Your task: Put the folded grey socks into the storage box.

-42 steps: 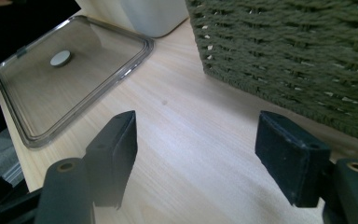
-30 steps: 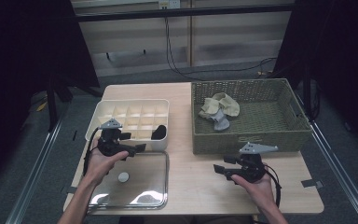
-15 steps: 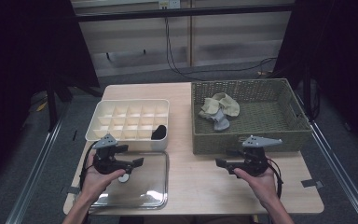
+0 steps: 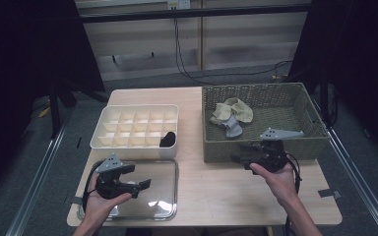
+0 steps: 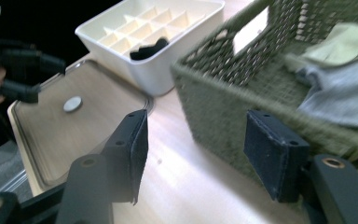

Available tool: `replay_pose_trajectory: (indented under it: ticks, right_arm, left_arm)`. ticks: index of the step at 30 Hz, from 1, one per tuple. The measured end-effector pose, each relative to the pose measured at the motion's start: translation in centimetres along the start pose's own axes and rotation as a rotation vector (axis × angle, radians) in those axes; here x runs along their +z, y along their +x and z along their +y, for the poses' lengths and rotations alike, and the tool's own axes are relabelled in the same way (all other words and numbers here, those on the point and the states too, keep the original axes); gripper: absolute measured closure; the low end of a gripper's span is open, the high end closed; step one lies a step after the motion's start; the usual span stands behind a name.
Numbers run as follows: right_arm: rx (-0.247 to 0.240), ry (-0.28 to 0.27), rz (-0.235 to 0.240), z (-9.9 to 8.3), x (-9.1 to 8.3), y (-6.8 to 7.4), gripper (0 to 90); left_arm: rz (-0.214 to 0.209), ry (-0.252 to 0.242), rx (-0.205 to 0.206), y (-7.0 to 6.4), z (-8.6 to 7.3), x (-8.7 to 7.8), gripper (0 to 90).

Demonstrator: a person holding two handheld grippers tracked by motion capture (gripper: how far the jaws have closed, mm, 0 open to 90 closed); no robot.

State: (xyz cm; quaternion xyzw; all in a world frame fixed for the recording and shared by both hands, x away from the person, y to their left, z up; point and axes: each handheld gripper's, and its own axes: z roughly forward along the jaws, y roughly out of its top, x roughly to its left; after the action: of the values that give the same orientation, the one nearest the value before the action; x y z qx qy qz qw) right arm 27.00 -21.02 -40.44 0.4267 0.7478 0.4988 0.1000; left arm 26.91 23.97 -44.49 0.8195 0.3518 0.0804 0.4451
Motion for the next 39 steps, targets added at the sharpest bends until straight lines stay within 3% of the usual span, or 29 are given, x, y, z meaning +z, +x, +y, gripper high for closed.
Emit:
replay_pose_trajectory:
  ticks: [2,7,25,26,34,39]
  right_arm:
    - [-0.006,-0.007,-0.008,0.7,-0.2,-0.3,41.0]
    - [-0.012,-0.002,-0.027,2.2,-0.1,-1.3,41.9]
    - [-0.021,0.095,-0.033,6.9,3.1,-5.5,53.2]
    - [-0.027,0.126,-0.044,7.7,3.9,-6.3,54.0]
    - [-0.022,0.19,-0.051,9.8,6.5,-8.4,59.4]
    - [-0.015,0.258,-0.065,10.0,8.9,-10.0,61.4]
  left_arm:
    - [-0.01,0.024,0.015,0.0,-0.3,0.0,15.9]
    - [-0.033,0.024,0.019,-0.1,-0.7,0.3,17.2]
    - [-0.068,0.025,0.019,0.0,-1.2,0.9,16.6]
    - [-0.063,0.029,0.024,0.0,-1.1,1.0,16.6]
    - [-0.06,0.027,0.024,0.3,-1.1,0.8,16.8]
    - [-0.056,0.022,0.02,0.6,-1.1,0.7,16.9]
